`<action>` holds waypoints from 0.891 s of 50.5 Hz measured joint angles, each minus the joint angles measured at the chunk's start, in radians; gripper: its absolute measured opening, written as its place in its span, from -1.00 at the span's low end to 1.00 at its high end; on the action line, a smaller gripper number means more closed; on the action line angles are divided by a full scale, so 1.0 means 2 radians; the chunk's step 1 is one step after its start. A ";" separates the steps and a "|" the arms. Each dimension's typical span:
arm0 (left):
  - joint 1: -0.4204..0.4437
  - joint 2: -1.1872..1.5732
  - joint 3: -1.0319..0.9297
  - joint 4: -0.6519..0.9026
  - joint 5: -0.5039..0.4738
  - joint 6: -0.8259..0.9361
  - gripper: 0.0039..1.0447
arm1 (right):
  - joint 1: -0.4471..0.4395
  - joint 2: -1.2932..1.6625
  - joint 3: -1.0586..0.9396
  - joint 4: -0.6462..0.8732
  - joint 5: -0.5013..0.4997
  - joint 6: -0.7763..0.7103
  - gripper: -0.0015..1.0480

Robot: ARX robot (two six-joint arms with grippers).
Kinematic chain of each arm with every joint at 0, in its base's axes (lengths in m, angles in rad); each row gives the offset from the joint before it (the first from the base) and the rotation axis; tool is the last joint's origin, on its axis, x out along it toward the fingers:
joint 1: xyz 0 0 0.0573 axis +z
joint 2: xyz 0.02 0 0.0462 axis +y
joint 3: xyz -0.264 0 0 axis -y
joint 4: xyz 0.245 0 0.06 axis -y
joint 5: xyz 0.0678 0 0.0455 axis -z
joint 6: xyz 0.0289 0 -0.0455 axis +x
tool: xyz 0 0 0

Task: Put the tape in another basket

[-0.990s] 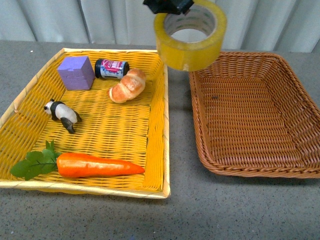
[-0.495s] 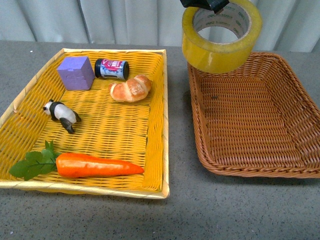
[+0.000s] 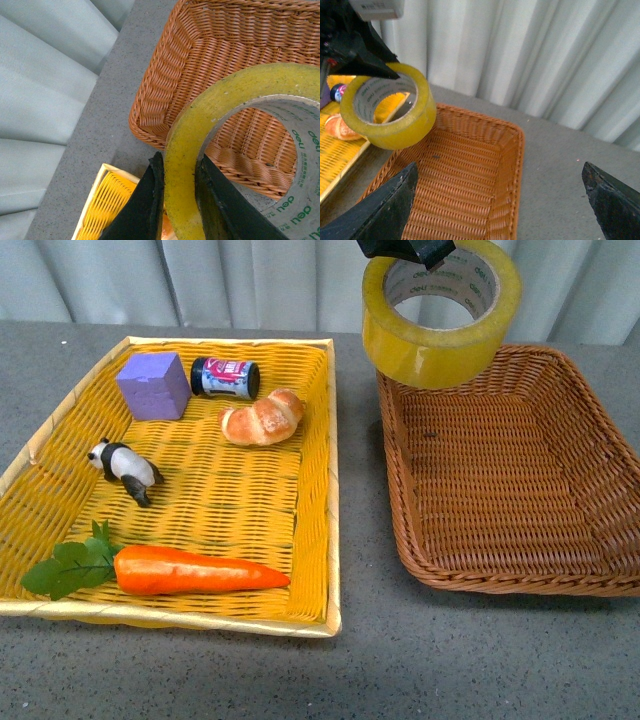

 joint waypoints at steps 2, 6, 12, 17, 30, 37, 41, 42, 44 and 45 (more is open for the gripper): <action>0.000 0.000 0.000 0.000 0.000 0.000 -0.72 | 0.003 0.046 0.033 -0.013 -0.002 0.006 0.82; 0.002 0.000 0.000 0.000 -0.002 0.000 -0.72 | 0.009 0.107 0.085 -0.038 -0.009 0.011 0.82; 0.002 0.000 0.000 0.000 -0.001 0.000 -0.72 | 0.021 0.177 0.153 -0.072 -0.020 0.017 0.82; 0.001 0.000 0.000 0.000 -0.001 0.000 -0.72 | 0.033 0.232 0.205 -0.098 -0.027 0.022 0.82; 0.001 0.000 0.000 0.000 -0.001 0.000 -0.72 | 0.061 0.360 0.319 -0.139 -0.035 0.053 0.82; 0.001 0.000 0.000 0.000 -0.001 0.000 -0.72 | 0.070 0.394 0.342 -0.149 -0.034 0.065 0.82; 0.001 0.000 0.000 0.000 -0.001 0.000 -0.72 | 0.072 0.404 0.348 -0.152 -0.029 0.069 0.82; 0.001 0.000 0.000 0.000 -0.001 0.000 -0.72 | 0.073 0.407 0.349 -0.152 -0.029 0.070 0.82; 0.001 0.000 0.000 0.000 -0.001 0.000 -0.72 | 0.074 0.410 0.350 -0.152 -0.028 0.073 0.82; 0.001 0.000 0.000 0.000 -0.001 0.000 -0.72 | 0.074 0.412 0.351 -0.153 -0.027 0.075 0.82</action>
